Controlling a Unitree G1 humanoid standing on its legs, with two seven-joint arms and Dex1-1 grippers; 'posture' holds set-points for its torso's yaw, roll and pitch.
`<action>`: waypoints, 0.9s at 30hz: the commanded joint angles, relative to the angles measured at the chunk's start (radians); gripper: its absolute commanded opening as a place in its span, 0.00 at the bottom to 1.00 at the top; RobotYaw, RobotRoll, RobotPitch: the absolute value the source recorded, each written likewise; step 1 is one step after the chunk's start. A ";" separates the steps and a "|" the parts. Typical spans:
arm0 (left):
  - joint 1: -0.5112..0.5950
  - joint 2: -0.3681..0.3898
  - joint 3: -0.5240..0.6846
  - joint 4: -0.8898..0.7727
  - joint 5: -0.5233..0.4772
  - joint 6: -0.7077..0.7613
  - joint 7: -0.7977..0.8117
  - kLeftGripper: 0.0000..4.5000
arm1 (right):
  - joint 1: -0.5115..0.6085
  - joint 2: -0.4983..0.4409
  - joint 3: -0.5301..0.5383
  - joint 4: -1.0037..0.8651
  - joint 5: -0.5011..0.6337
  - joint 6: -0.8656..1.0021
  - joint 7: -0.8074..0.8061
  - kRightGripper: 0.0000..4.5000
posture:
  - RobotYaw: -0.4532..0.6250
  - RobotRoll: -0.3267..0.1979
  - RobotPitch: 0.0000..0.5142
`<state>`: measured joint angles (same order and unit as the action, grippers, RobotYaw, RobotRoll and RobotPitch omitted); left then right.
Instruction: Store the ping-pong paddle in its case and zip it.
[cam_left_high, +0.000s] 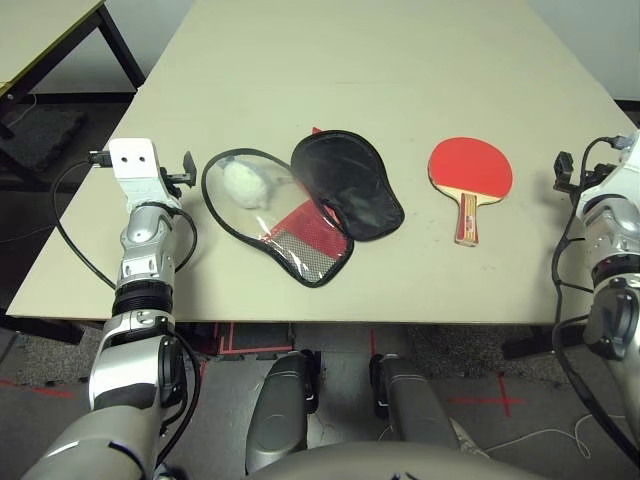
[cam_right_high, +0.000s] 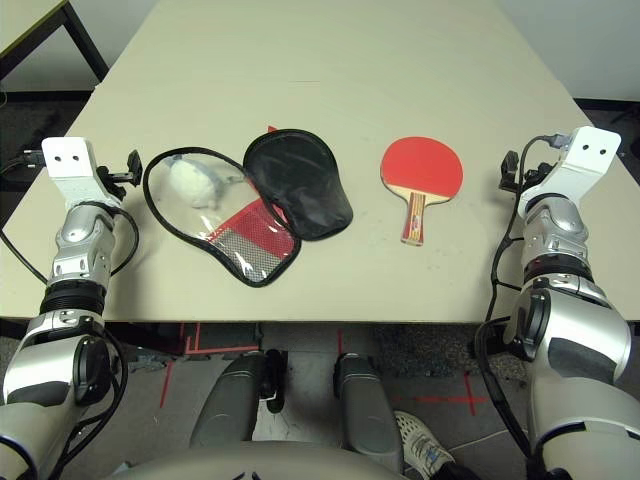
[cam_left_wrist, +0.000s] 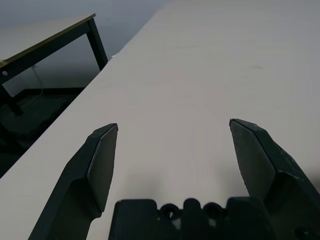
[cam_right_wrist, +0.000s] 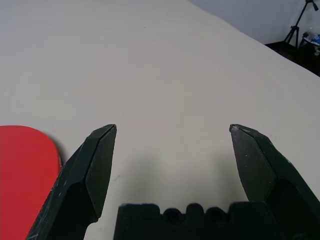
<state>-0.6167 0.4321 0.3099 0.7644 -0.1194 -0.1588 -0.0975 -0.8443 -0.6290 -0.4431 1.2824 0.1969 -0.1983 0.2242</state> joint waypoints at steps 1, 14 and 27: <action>0.011 0.002 0.006 0.006 -0.004 -0.005 0.011 1.00 | 0.020 -0.005 -0.008 0.010 0.008 -0.007 0.005 1.00 | 0.49 0.62 0.33; -0.049 0.023 0.000 -0.009 -0.015 0.010 -0.023 1.00 | 0.004 -0.008 0.003 -0.005 0.004 0.024 0.012 1.00 | 0.50 0.62 0.32; -0.367 0.165 -0.098 0.042 -0.072 0.205 -0.481 1.00 | -0.088 0.038 0.141 -0.494 0.023 0.804 0.012 1.00 | 0.48 0.62 0.27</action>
<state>-0.9810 0.6041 0.2505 0.7777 -0.1887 0.0051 -0.4956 -0.9606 -0.6006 -0.3205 0.8994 0.2034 0.4472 0.2592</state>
